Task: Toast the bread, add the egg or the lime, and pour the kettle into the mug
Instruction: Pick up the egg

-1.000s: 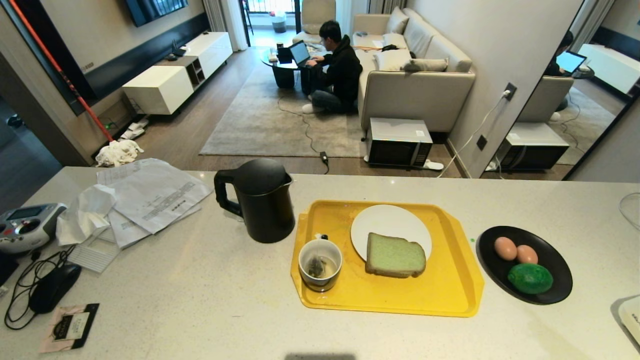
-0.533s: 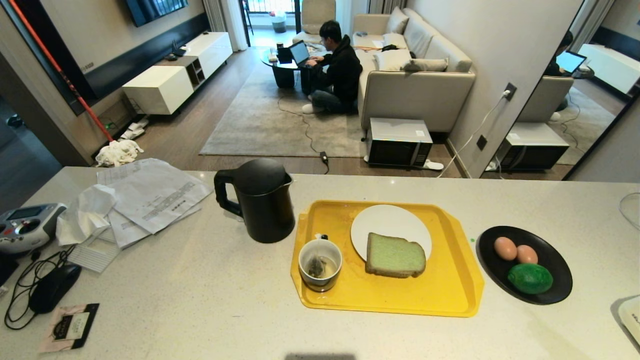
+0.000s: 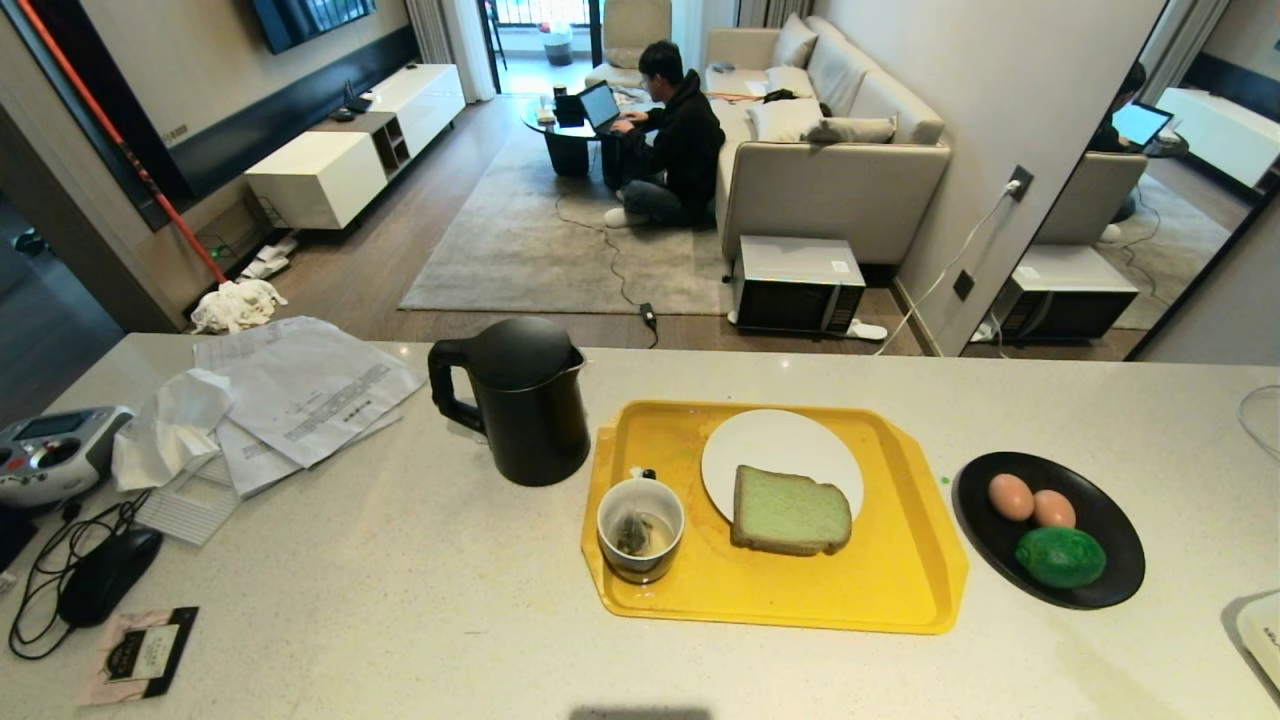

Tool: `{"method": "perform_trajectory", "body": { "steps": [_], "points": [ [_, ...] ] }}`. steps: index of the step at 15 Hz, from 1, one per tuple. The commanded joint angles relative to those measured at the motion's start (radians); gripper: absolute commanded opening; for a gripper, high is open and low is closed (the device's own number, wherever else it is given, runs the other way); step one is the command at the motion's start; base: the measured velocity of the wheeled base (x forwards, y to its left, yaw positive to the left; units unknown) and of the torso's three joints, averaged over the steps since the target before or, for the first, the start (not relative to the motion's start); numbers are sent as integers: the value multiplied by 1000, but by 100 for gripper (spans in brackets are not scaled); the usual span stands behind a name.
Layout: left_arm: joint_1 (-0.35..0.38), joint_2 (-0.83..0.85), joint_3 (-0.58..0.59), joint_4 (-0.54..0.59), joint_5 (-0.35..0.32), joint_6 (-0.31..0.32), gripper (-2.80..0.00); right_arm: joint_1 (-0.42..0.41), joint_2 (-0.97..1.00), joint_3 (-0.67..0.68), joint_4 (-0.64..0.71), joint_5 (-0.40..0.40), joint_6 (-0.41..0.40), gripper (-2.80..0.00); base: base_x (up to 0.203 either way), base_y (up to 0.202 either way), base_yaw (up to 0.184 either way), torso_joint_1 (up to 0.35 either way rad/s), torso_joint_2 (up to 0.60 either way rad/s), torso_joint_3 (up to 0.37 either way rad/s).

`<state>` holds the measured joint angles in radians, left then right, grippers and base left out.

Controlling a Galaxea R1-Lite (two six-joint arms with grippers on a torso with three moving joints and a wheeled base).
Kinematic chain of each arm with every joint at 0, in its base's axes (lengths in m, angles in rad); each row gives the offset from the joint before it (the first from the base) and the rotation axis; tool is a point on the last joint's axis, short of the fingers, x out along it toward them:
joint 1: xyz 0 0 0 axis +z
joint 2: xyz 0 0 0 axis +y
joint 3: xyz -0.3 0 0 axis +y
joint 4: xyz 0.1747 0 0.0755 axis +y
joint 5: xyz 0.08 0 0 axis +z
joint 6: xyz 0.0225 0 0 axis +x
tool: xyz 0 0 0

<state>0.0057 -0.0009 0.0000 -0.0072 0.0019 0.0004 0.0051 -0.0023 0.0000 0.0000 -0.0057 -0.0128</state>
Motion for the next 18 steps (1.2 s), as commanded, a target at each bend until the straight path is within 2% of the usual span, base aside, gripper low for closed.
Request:
{"method": "perform_trajectory", "body": {
  "steps": [1, 5, 13, 18],
  "points": [
    [-1, 1, 0, 0, 1, -1, -280, 1, 2, 2, 0, 0, -1, -280, 0, 0, 0, 0, 0, 0],
    [0, -1, 0, 0, 1, 0, -280, 0, 2, 2, 0, 0, -1, -280, 0, 0, 0, 5, 3, 45],
    [0, -1, 0, 0, 1, 0, -280, 0, 2, 2, 0, 0, 4, -280, 0, 0, 0, 3, 3, 179],
    [0, -1, 0, 0, 1, 0, -280, -1, 2, 2, 0, 0, 4, -280, 0, 0, 0, 0, 1, 24]
  ]
}}
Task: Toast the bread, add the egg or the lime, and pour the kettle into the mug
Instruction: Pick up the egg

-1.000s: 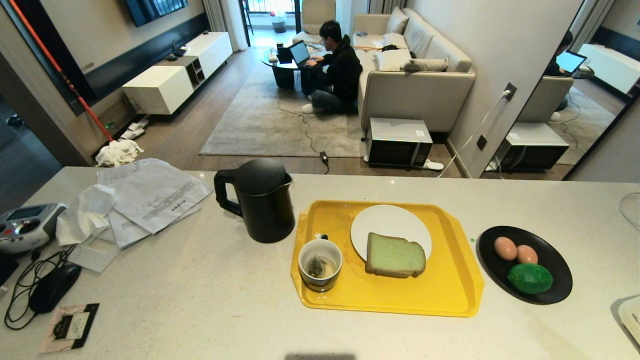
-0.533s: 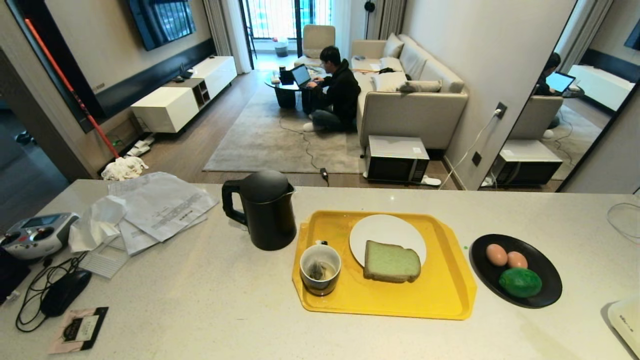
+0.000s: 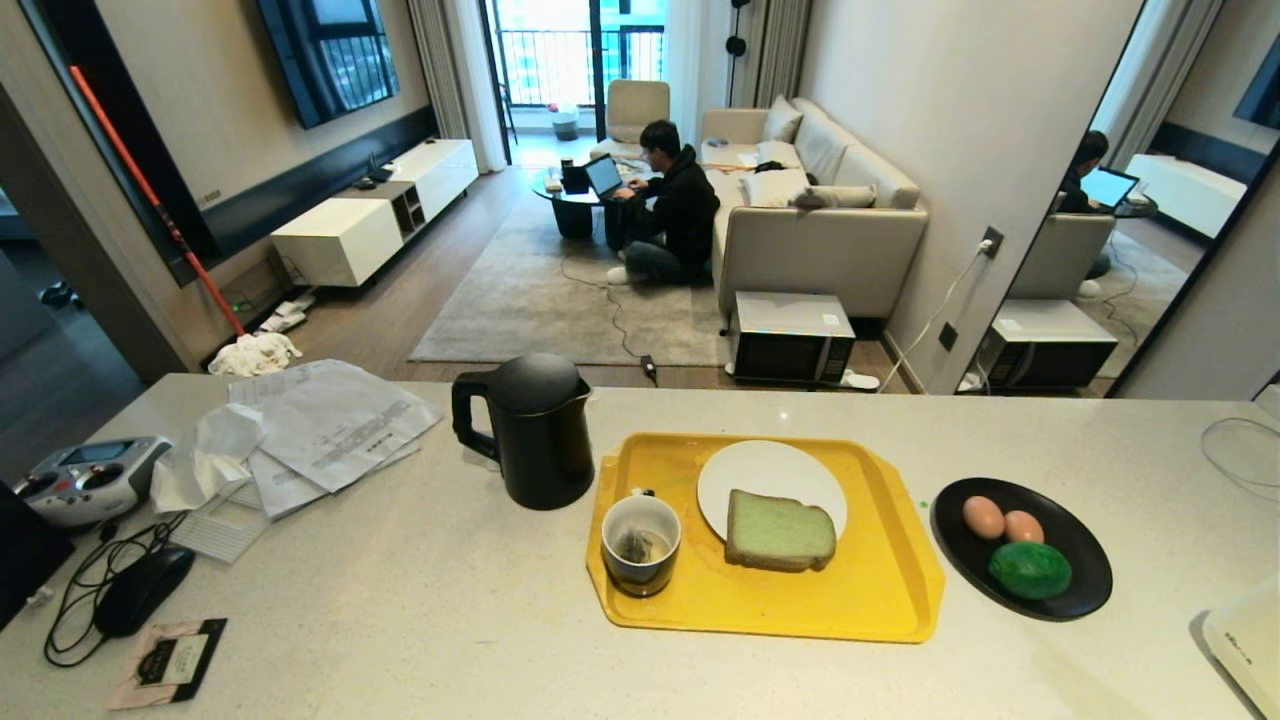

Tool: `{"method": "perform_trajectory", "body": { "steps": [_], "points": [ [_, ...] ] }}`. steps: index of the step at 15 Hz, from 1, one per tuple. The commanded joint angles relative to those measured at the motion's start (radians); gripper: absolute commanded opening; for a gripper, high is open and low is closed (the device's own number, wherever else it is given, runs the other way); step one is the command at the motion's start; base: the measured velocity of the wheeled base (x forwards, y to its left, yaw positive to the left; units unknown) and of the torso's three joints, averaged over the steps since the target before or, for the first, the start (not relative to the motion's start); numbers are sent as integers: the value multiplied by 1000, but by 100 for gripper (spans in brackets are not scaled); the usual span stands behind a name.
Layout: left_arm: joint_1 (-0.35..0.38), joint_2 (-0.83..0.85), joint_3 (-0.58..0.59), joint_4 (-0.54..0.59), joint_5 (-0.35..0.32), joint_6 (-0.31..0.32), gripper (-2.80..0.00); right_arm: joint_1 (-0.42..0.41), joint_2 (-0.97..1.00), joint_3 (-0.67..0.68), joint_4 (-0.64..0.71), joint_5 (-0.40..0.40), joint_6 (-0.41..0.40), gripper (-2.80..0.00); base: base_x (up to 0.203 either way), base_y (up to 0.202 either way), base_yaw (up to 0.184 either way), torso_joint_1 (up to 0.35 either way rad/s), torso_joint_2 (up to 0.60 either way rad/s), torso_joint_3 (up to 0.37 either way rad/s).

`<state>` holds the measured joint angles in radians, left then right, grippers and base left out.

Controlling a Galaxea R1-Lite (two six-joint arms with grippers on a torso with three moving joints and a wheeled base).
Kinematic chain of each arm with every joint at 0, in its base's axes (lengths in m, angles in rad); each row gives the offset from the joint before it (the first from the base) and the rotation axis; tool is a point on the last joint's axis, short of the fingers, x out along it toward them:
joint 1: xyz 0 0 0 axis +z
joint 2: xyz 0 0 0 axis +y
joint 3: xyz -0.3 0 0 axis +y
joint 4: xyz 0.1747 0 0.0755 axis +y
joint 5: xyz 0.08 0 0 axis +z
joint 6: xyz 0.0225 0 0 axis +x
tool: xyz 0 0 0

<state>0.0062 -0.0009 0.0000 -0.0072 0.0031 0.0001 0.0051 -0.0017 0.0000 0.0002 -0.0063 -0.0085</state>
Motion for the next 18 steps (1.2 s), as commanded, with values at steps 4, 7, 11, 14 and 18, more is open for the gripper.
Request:
{"method": "perform_trajectory", "body": {
  "steps": [4, 7, 11, 14, 18],
  "points": [
    [0, -1, 0, 0, 0, 0, -280, 1, 2, 2, 0, 0, -1, -280, 0, 0, 0, 0, 0, 0],
    [0, -1, 0, 0, 0, 0, -280, 1, 2, 2, -2, 0, 9, -280, 0, 0, 0, 0, 0, 0],
    [0, 0, 0, 0, 0, 0, -280, 1, 2, 2, -2, 0, 12, -280, 0, 0, 0, 75, -134, -57],
    [0, 0, 0, 0, 0, 0, -280, 0, 2, 2, -2, 0, 12, -280, 0, 0, 0, 70, -120, -55],
    [0, -1, 0, 0, 0, 0, -280, 1, 2, 2, -2, 0, 12, -280, 0, 0, 0, 61, -114, -53]
  ]
}}
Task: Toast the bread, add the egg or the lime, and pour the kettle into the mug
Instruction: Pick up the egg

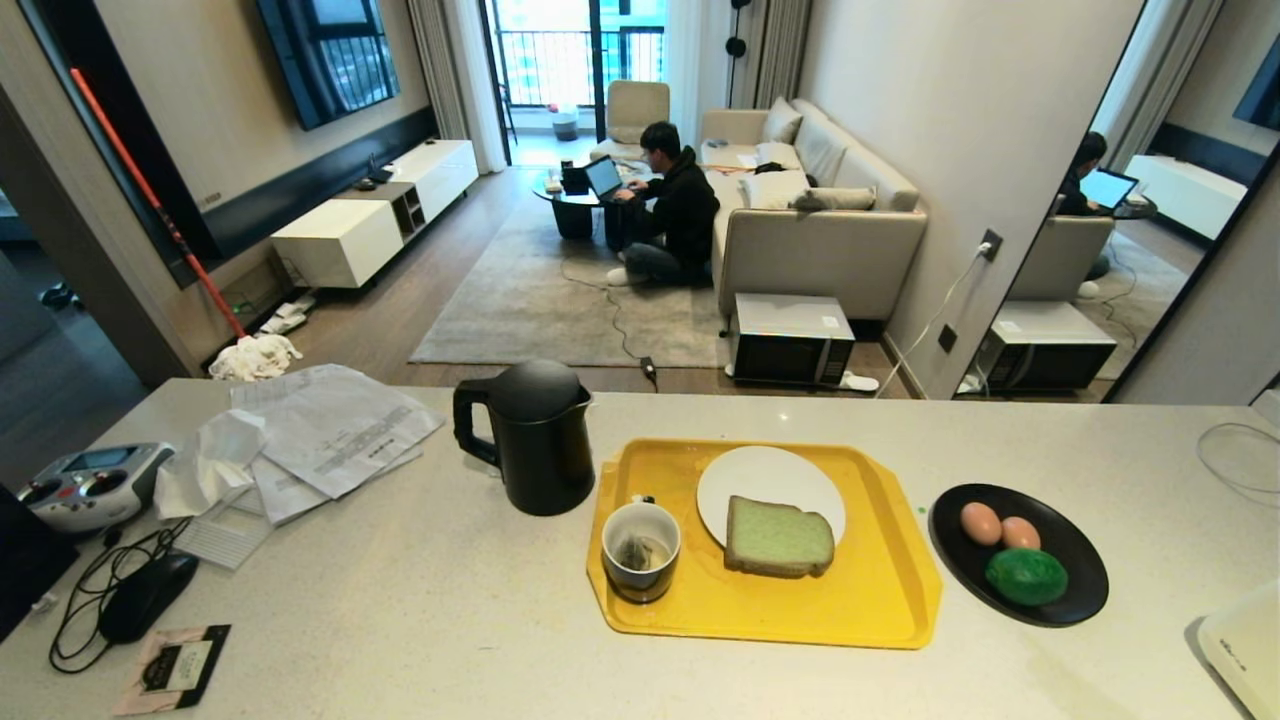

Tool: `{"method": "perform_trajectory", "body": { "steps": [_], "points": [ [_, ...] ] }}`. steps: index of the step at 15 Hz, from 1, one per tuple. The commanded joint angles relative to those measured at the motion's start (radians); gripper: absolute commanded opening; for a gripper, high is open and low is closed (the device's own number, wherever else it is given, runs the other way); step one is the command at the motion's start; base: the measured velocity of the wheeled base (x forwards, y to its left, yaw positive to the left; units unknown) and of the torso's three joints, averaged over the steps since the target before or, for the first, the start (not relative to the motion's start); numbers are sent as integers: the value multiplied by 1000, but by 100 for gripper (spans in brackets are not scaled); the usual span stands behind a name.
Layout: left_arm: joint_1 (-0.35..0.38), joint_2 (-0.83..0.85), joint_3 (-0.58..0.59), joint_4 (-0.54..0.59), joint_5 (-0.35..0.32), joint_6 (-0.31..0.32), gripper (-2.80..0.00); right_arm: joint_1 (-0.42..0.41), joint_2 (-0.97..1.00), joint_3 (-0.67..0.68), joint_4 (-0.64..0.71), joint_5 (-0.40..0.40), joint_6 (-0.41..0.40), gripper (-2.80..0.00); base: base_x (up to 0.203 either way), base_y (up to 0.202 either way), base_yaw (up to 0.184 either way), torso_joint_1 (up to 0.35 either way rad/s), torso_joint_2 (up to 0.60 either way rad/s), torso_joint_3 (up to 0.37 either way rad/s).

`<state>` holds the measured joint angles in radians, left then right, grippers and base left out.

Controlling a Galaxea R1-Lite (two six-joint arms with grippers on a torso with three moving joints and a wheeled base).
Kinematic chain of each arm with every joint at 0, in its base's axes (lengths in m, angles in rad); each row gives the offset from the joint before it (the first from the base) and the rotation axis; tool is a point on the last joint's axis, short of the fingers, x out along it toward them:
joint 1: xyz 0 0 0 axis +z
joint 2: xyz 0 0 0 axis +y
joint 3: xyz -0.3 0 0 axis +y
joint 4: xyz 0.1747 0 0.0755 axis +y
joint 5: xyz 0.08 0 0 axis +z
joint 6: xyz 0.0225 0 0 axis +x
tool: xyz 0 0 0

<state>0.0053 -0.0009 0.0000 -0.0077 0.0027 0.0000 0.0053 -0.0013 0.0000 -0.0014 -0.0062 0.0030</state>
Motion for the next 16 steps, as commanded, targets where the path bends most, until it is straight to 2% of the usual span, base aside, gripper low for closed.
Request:
{"method": "perform_trajectory", "body": {
  "steps": [1, 13, 16],
  "points": [
    [1, -1, 0, 0, 0, 0, -280, 1, 1, 2, 0, 0, 0, -280, 0, 0, 0, 52, -109, -55],
    [1, -1, 0, 0, 0, 0, -280, 1, 1, 2, 0, 1, -2, -280, 0, 0, 0, 0, 0, 0],
    [1, -1, 0, 0, 0, 0, -280, 0, 1, 2, 0, 0, -2, -280, 2, 7, -135, 1, 2, 1]
  ]
}}
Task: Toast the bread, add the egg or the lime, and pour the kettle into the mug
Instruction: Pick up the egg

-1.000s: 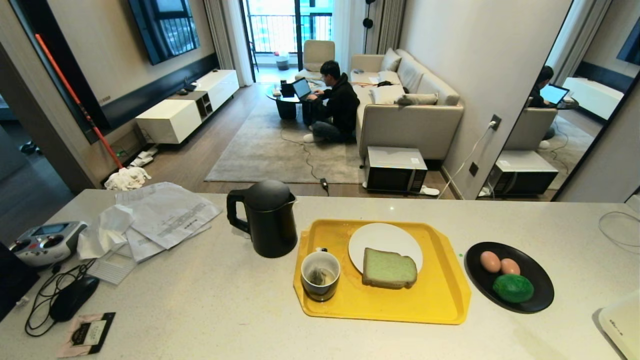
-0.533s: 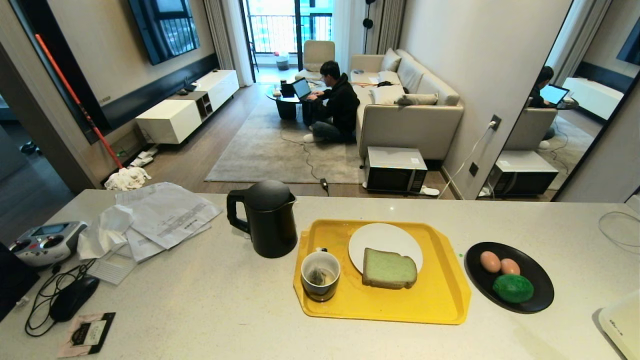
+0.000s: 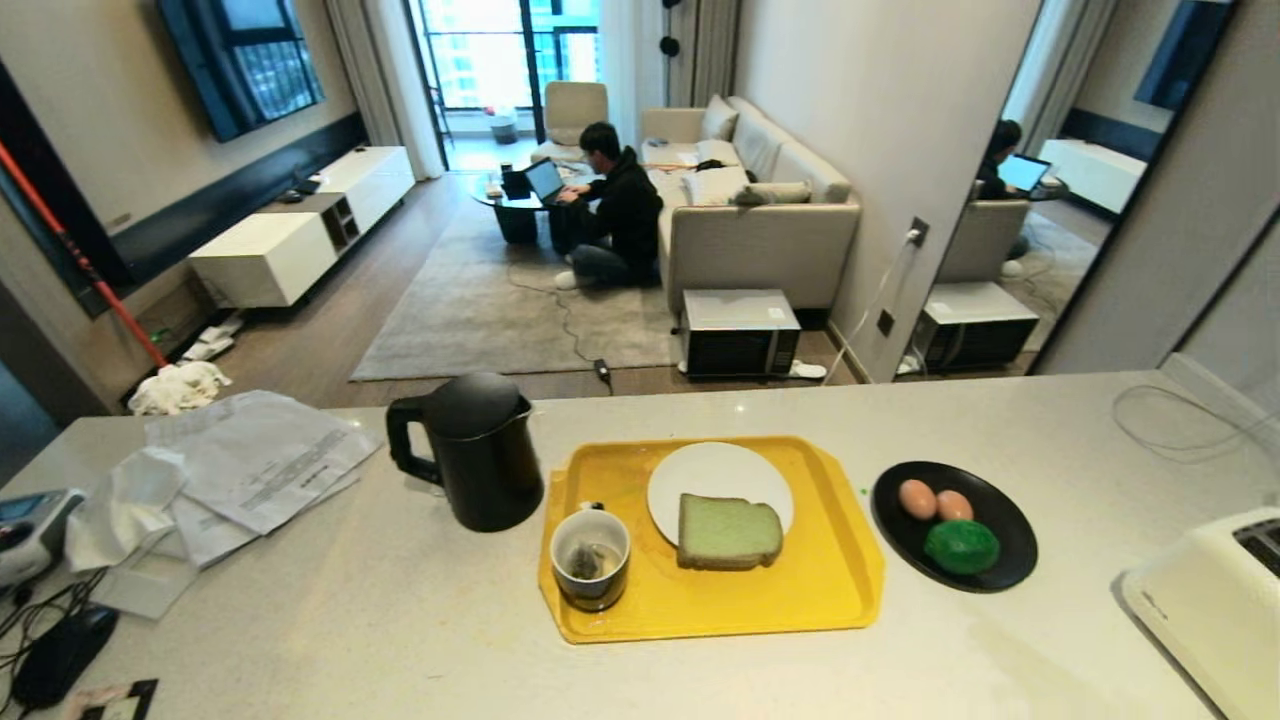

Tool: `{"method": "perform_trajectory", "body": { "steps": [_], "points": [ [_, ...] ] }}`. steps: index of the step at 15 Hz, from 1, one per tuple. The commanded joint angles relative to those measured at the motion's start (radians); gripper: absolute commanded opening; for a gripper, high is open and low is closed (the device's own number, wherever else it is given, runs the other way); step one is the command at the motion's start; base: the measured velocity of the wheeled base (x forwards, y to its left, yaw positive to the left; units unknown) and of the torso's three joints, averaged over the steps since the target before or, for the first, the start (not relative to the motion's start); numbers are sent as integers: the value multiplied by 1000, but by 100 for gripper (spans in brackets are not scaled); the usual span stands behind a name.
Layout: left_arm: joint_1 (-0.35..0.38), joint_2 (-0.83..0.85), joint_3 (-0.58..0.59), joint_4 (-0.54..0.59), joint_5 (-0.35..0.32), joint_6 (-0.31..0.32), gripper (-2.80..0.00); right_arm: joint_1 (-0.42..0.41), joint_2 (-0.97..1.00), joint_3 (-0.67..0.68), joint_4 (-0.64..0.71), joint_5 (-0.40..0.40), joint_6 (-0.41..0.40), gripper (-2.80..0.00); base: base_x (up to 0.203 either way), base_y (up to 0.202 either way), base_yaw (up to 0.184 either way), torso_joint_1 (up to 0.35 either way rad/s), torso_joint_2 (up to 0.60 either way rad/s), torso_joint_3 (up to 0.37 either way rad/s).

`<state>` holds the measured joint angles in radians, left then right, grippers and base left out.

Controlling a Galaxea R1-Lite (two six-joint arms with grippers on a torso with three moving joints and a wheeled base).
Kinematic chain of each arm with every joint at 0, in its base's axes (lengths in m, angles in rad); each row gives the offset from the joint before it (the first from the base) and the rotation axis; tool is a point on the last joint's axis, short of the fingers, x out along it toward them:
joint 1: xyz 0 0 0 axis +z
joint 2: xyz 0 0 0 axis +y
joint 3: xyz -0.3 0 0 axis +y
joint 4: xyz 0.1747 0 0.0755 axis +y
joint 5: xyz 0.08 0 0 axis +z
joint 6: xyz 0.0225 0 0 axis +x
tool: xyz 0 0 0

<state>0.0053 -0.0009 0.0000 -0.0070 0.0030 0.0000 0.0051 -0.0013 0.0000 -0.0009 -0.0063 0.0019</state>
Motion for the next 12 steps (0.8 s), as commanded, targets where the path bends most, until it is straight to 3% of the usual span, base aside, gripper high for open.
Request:
{"method": "perform_trajectory", "body": {
  "steps": [1, 12],
  "points": [
    [1, 1, 0, -1, 0, 0, -280, 0, 1, 2, -1, 0, 0, -280, 1, 7, -173, -1, 2, 2],
    [1, 1, 0, -1, 0, 0, -280, 1, 1, 2, -1, 0, 0, -280, 0, 8, -174, 3, 2, 1]
  ]
}}
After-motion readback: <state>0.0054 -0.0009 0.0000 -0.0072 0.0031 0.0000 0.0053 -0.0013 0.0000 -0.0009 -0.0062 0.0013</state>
